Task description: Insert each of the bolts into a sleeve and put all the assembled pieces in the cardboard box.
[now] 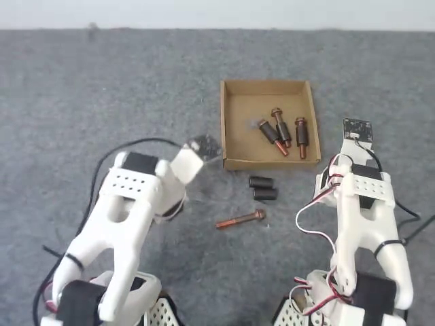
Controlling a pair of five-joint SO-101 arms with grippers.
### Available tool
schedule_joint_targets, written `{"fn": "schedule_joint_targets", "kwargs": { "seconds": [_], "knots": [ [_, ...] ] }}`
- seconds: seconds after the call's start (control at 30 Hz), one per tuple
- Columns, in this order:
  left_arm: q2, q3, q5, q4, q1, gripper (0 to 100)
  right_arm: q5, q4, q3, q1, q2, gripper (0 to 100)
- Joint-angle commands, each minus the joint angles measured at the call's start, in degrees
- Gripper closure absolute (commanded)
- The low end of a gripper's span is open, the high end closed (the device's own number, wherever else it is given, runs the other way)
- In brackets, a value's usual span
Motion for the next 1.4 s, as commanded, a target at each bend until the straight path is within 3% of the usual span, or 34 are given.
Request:
{"fn": "schedule_joint_targets", "kwargs": {
  "seconds": [0.0,0.17,0.33,0.5,0.8,1.17,1.27,1.37],
  "knots": [
    [-0.26,-8.31,-3.78,-1.85,3.6,99,0.79,-1.45,-0.26,0.57,-3.03,99.1],
    [-0.26,-4.7,-9.14,-9.49,10.81,99,0.79,-1.63,-0.26,0.66,-3.03,99.1],
    [-0.26,-1.36,-10.37,-15.12,12.04,96,0.7,-1.71,-0.26,0.66,-3.03,99.1],
    [-0.35,0.57,-10.46,-15.56,11.96,84,0.7,-1.71,-0.26,0.66,-3.03,99.1],
    [-3.34,0.22,-9.67,-10.11,12.22,89,0.7,-1.8,-0.26,0.66,-3.03,99.1],
    [-24.0,3.21,9.14,-0.88,11.96,92,0.62,-1.8,-0.26,0.57,-3.03,99.1],
    [-26.64,9.27,15.47,-6.86,10.9,95,0.53,-1.8,-0.18,0.48,-3.03,99.1],
    [-28.57,17.01,24.7,-18.55,6.42,98,0.53,-1.8,-0.09,0.4,-3.03,99.1]
  ]
}}
